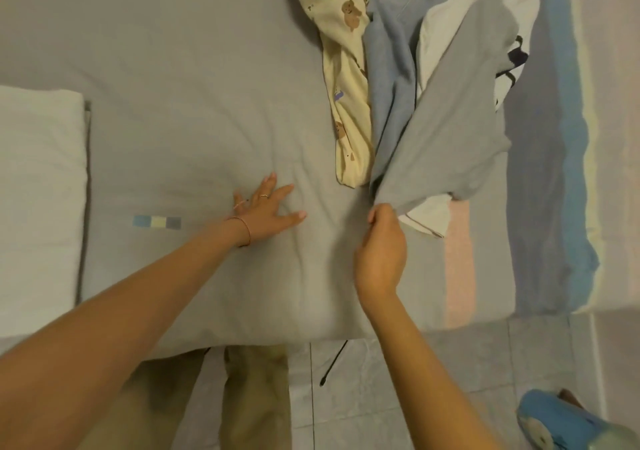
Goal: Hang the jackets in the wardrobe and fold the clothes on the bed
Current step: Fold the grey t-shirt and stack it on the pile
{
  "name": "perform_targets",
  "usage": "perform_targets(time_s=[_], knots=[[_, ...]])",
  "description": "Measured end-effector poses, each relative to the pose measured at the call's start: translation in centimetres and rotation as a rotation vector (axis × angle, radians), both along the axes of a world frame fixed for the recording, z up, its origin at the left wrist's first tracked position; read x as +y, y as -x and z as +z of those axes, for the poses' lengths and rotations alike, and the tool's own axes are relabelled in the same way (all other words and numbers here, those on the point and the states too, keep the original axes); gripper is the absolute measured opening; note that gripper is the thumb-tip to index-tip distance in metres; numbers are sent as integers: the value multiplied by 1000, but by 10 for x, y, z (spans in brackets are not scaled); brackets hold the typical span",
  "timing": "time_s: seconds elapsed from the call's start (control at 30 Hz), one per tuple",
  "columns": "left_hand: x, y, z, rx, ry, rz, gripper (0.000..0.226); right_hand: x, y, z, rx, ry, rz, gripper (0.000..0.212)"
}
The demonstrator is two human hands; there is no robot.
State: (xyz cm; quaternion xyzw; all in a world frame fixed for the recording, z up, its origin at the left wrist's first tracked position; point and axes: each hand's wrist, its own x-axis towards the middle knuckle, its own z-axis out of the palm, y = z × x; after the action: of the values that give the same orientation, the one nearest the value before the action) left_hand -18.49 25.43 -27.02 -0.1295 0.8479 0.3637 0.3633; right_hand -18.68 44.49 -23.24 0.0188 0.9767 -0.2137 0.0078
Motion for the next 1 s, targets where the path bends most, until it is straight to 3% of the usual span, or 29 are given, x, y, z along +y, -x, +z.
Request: perform_targets(time_s=[0.03, 0.1, 0.13, 0.17, 0.23, 0.3, 0.4, 0.5, 0.53, 0.6, 0.67, 0.73, 0.83, 0.9, 1.0], knots=[[2, -4, 13, -9, -204, 148, 60, -13, -17, -2, 40, -34, 216, 29], [1, -19, 30, -75, -644, 458, 47, -34, -47, -13, 98, -59, 663, 35], [-3, -31, 32, -85, -715, 576, 41, -44, -61, -16, 24, 11, 817, 37], [-8, -43, 29, -45, -621, 539, 30, -51, -73, -14, -152, 110, 906, 37], [-24, -73, 27, -104, -525, 555, 25, -60, -89, -7, -583, 307, 859, 34], [-38, -103, 23, -76, -375, 491, 25, -60, -94, -8, -934, 453, 647, 31], [-61, -143, 24, -124, -263, 573, 34, -60, -99, -25, -1016, 700, -51, 6], [-74, -172, 29, -254, -170, 353, 23, -64, -101, -39, -909, 1117, -1010, 58], [-74, -179, 36, -277, -118, 229, 19, -63, -103, -46, -802, 1163, -1223, 73], [-78, -191, 49, -280, -76, 125, 13, -64, -104, -48, -623, 1033, -1337, 84], [-82, -203, 53, -232, -128, 85, 12, -71, -108, -43, -677, 953, -1088, 71], [-93, -216, 51, -160, -147, 135, 11, -83, -114, -26, -878, 958, -692, 42], [-110, -224, 52, 82, -162, 292, 51, -106, -112, 14, -1009, 854, -124, 16], [-122, -214, 56, 266, -130, 204, 76, -117, -105, 38, -1161, 947, 7, 20], [-133, -193, 67, 459, 3, -102, 101, -129, -91, 71, -1396, 1142, 101, 27]])
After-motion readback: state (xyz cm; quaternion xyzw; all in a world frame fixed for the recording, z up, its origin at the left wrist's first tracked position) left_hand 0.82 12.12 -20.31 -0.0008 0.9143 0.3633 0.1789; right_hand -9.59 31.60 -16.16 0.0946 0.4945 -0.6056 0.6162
